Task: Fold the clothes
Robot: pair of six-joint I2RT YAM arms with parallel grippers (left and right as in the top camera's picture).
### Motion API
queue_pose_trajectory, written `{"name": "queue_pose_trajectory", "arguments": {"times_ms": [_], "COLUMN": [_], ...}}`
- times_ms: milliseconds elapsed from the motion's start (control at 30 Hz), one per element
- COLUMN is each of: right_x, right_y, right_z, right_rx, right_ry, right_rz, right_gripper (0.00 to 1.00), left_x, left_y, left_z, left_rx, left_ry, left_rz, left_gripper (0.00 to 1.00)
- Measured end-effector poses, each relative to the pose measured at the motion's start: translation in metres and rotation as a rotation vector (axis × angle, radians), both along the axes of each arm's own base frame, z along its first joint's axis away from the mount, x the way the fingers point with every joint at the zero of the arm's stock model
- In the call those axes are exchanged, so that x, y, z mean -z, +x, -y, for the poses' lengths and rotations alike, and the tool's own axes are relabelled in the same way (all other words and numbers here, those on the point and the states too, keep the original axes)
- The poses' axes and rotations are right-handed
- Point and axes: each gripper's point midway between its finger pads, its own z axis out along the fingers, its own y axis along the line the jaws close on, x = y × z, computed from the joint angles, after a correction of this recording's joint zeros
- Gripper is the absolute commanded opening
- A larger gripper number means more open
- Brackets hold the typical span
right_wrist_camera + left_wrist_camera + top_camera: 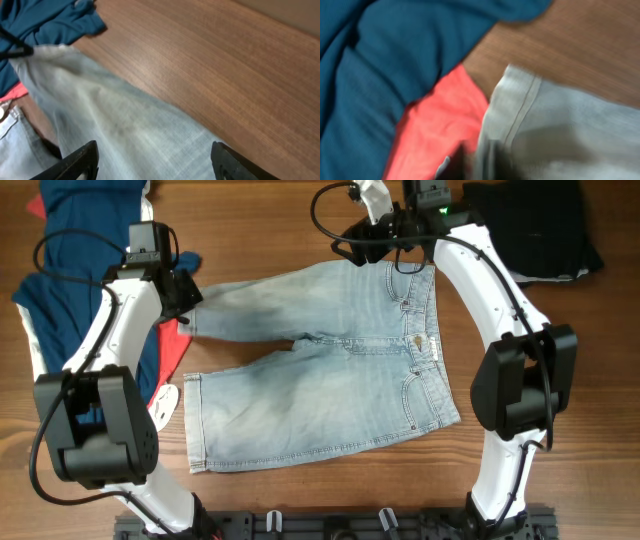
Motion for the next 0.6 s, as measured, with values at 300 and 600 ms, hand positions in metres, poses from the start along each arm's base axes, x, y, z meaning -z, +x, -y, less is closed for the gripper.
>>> {"name": "queue_pose_trajectory", "arguments": {"times_ms": [300, 600], "right_x": [0.011, 0.058], "right_y": [-0.003, -0.026], "right_z": [0.008, 0.044], "right_rx": [0.079, 0.289], "right_ry": [-0.053, -0.174], "right_rz": [-0.058, -0.309], "right_gripper": [0.74, 0.67], "left_x": [0.004, -0.016], "left_y": [-0.011, 0.037], "left_z": [0.02, 0.045], "left_rx": [0.065, 0.135], "left_ry": [0.039, 0.006], "left_rz": [-0.059, 0.155], "left_gripper": [0.94, 0.94]}}
